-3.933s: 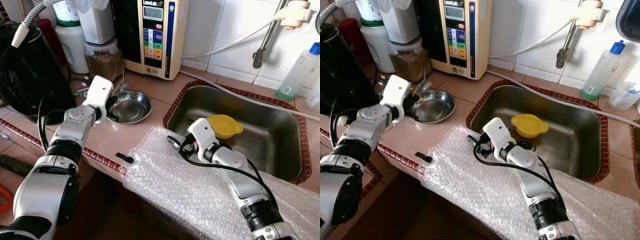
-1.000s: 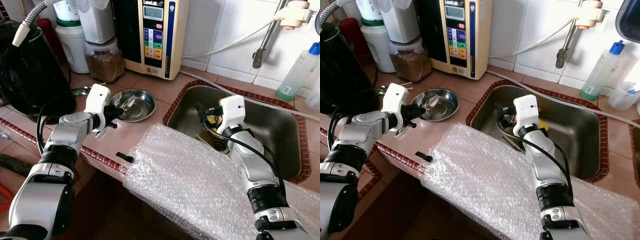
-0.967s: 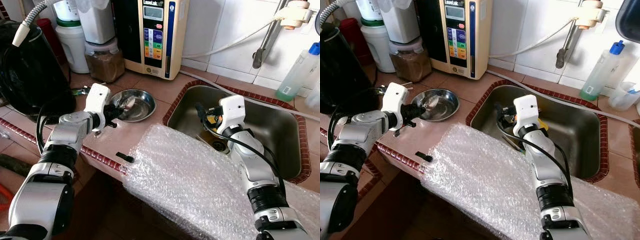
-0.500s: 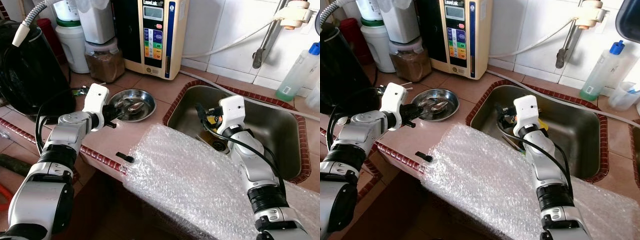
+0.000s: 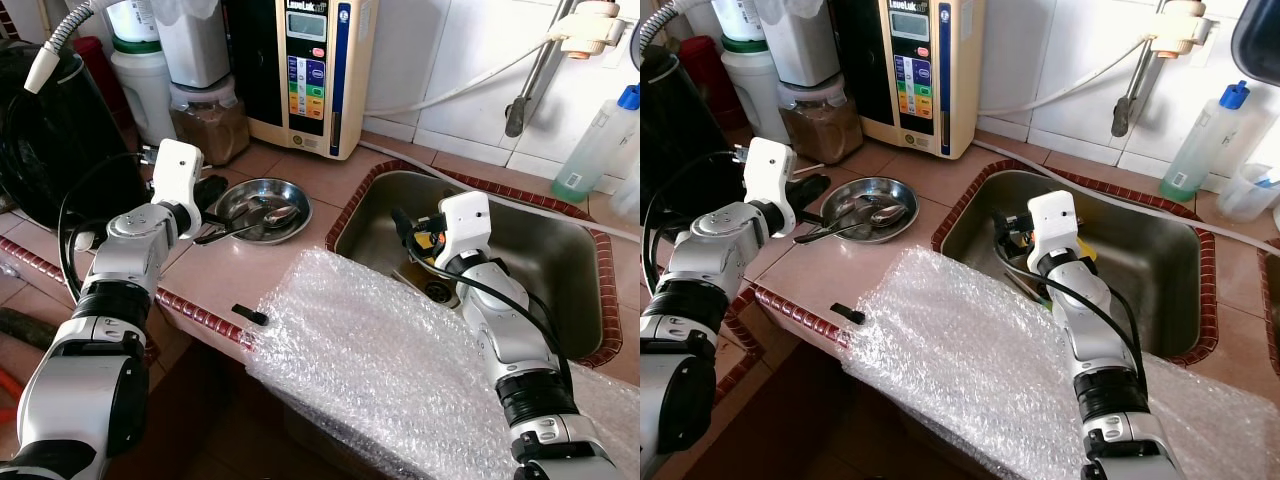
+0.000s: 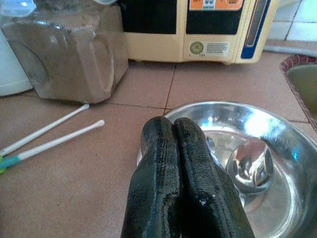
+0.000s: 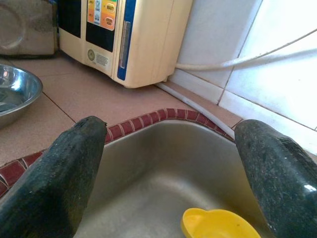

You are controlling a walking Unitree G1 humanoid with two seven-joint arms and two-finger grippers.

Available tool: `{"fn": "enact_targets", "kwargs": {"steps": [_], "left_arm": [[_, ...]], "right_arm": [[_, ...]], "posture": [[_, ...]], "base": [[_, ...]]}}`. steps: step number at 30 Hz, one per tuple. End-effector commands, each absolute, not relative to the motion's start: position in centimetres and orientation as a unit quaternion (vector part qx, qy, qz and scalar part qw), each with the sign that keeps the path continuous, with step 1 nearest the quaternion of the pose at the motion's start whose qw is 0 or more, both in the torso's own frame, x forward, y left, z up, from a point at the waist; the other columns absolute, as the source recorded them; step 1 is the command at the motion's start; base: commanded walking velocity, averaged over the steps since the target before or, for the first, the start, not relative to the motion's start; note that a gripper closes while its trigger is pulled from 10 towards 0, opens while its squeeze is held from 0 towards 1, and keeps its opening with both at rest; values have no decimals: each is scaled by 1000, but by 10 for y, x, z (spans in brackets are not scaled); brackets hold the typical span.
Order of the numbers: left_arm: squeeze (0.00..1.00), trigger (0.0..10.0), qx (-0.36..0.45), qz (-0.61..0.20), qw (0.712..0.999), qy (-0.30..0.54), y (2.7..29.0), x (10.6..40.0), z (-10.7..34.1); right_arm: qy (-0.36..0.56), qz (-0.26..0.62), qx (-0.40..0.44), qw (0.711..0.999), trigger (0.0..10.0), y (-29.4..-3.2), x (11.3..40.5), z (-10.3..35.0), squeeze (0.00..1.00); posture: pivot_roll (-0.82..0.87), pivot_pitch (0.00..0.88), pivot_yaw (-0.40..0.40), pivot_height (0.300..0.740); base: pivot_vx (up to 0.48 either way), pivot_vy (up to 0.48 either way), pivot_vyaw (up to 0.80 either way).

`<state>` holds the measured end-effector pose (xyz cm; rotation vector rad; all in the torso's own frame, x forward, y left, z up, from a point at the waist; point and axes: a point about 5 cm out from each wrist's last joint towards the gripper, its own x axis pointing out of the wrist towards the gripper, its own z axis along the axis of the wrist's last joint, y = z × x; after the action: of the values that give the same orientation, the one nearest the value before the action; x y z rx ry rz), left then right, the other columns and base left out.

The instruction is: Kitchen organization

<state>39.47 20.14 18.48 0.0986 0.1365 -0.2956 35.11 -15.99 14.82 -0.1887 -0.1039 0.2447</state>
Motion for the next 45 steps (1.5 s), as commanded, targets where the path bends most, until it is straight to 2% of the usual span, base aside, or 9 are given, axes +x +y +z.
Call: {"fn": "enact_targets", "kwargs": {"steps": [1,8,18,24,25,29,30,32,45], "left_arm": [[0,0,38,-144,989,1,198,397,206],[0,0,4,-140,986,-94,193,395,226],[0,0,-56,-140,975,-160,187,393,240],[0,0,-6,-123,978,-167,177,390,237],[0,10000,24,-93,981,-167,179,390,237],[0,10000,37,-43,982,-178,189,386,240],[655,10000,25,-18,982,-184,194,383,240],[1000,10000,15,10,981,-193,200,375,236],[1000,10000,-56,56,984,-159,186,346,200]], "right_arm": [[-50,123,-100,986,10000,-160,354,151,0],[-52,122,-100,986,10000,-159,354,151,0],[-51,118,-100,987,10000,-158,354,149,0],[-51,118,-99,987,10000,-158,354,149,0],[-51,119,-99,987,10000,-157,354,148,0],[-50,119,-100,987,10000,-158,354,148,0],[-50,119,-100,987,10000,-158,354,148,0],[-50,119,-99,987,10000,-158,354,148,0],[-74,179,-74,978,10000,-137,349,156,0]], "posture": [[77,0,21,740],[77,0,23,740],[81,0,27,740],[85,0,24,740],[86,0,24,740],[89,0,23,740],[93,0,23,740],[96,0,22,740],[104,0,13,740]], "base": [[0,0,0],[0,0,0],[0,0,0],[0,0,0],[0,0,0],[0,0,0],[0,0,0],[0,0,0],[0,0,0]]}}
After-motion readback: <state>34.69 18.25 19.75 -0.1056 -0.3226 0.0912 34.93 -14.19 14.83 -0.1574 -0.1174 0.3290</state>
